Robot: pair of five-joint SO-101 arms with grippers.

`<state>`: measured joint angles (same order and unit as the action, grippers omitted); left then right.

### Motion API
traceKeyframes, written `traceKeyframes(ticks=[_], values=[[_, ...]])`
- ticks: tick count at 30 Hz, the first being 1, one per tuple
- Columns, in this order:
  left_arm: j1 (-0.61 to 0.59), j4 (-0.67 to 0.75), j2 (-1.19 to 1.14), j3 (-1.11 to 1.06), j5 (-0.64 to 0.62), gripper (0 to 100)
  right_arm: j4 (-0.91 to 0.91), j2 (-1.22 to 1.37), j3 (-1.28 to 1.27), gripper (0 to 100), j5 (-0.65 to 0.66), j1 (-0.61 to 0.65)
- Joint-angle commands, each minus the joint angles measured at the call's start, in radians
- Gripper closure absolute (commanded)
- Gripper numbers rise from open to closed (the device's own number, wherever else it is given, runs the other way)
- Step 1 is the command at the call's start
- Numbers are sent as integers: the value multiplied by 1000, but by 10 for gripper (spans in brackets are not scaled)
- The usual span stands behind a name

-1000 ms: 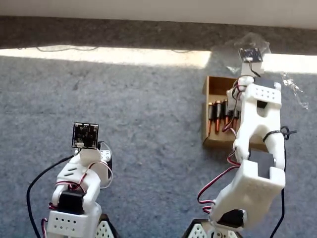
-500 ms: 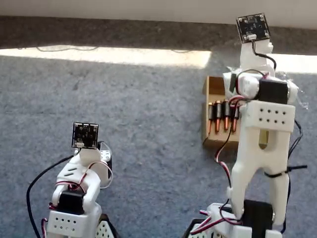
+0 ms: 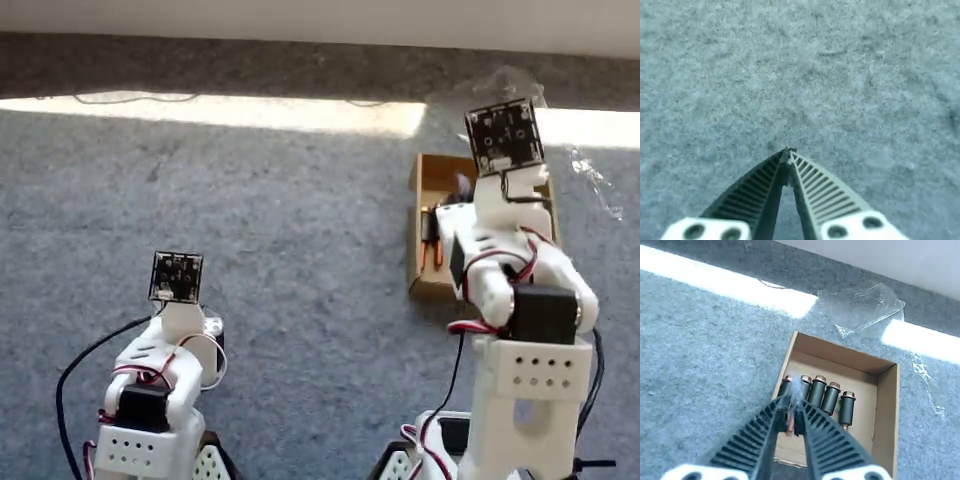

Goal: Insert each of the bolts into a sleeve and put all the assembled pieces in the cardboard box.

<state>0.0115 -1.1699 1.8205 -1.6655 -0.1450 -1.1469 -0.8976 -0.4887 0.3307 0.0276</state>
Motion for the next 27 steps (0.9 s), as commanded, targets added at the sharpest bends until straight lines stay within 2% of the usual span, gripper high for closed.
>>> traceKeyframes(ticks=[1,6,15,23,27], values=[[-90,-3,10,45,-12,993,104,-136,-142,993,14,7],[-101,-8,10,45,-12,993,173,-302,-344,993,14,7],[-101,-68,10,45,-12,993,174,-581,-618,993,14,7],[-101,-64,10,33,-12,993,173,-897,-835,993,14,7],[-102,-63,10,8,-12,993,168,-940,-883,993,-68,7]])
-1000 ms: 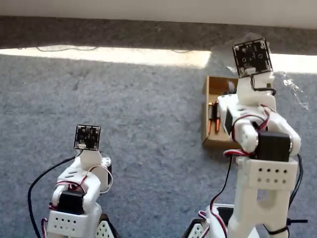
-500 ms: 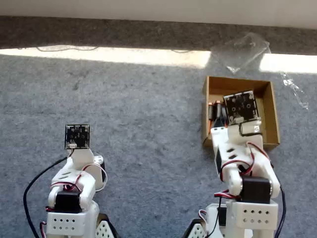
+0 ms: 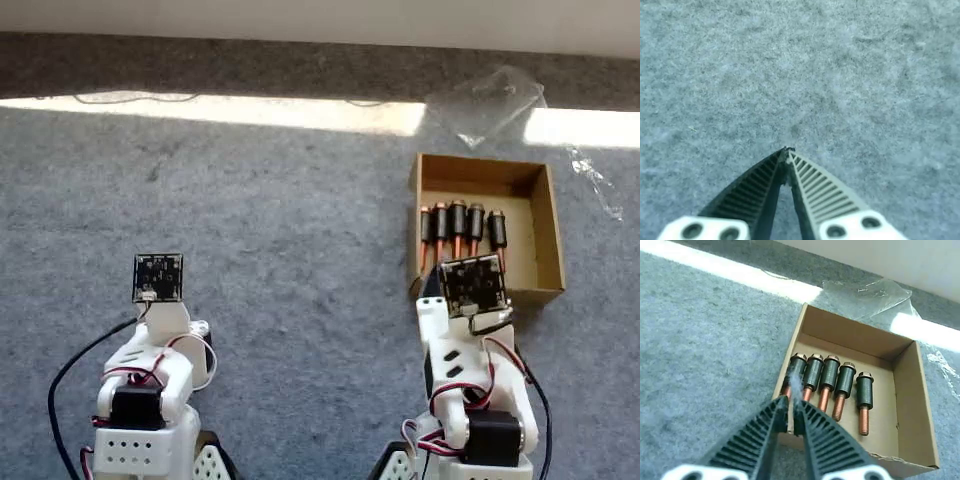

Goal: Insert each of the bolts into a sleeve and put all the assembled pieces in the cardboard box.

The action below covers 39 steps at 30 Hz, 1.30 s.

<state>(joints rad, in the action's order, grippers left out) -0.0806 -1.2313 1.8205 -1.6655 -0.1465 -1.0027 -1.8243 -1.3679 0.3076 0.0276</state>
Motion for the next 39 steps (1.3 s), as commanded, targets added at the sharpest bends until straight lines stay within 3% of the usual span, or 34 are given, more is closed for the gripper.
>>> traceKeyframes(ticks=[1,19,25,32,39], values=[[-10,-2,10,5,-11,993,25,-5,-12,993,-63,7],[-8,-9,7,-31,-6,993,22,-1,-288,993,-344,2],[-8,-9,5,-31,-5,993,19,-1,-378,993,-344,2],[-8,-11,5,-31,-3,993,-165,-1,-378,993,-344,2],[-8,-11,5,-31,-3,993,-179,-1,-386,993,-344,2]])
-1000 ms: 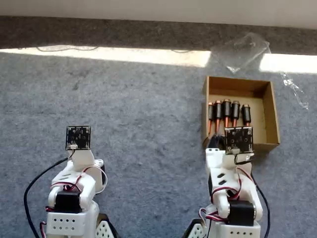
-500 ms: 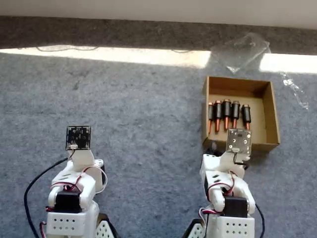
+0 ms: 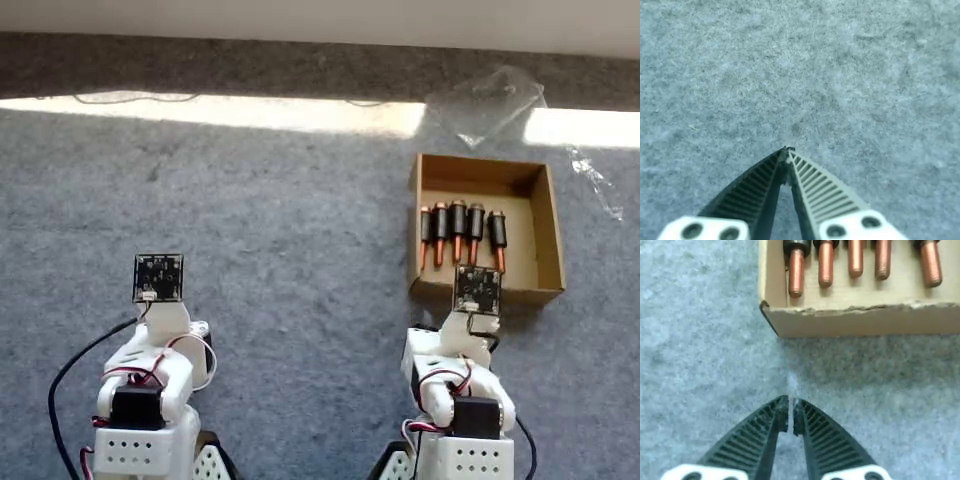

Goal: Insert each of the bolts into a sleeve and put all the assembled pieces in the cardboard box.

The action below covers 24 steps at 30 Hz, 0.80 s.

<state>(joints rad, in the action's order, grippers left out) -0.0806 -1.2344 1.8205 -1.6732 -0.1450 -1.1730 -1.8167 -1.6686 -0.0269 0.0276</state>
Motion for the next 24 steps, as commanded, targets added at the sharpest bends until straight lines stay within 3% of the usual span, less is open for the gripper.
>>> traceKeyframes(ticks=[1,24], values=[[-8,-8,5,-24,-5,993,-19,-8,-87,993,-9,2],[-7,-81,5,-24,-5,991,-70,-8,-101,993,-9,-4]])
